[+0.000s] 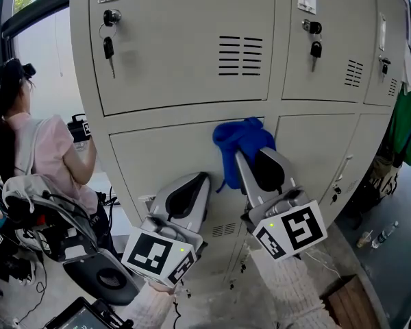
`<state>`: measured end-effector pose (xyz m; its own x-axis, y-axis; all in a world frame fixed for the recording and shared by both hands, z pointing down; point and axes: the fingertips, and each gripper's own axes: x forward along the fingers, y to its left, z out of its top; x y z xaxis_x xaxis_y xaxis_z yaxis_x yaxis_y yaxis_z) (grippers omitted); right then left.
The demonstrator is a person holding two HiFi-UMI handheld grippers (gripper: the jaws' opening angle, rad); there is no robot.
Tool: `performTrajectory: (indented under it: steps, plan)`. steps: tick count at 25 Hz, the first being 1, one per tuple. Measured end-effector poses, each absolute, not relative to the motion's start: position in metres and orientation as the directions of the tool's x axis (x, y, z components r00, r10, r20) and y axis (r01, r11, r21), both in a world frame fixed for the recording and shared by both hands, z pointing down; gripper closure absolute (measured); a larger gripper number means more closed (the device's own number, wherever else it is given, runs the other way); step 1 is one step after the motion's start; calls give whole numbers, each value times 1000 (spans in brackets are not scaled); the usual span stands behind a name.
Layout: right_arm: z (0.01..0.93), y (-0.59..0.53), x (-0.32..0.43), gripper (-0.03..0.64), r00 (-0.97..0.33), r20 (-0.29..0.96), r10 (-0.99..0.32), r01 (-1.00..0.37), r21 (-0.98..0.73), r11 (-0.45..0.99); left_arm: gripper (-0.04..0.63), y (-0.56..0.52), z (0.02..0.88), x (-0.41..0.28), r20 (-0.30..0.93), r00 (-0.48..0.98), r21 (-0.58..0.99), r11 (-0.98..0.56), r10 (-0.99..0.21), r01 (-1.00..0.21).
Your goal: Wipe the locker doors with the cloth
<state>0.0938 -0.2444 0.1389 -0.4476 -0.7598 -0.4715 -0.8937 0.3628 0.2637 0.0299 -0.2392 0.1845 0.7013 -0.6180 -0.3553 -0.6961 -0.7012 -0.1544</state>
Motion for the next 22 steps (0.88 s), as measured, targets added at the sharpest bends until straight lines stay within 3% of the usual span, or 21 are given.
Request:
performTrajectory:
  steps: [9, 22]
  plan:
    - [181, -247, 92, 558, -450, -401, -798, -893, 227, 389, 595, -238, 208, 30, -310, 702, -108, -710, -641, -696]
    - [290, -251, 93, 558, -452, -203, -868, -891, 130, 434, 595, -243, 307, 37, -123, 721, 22, -729, -681, -684]
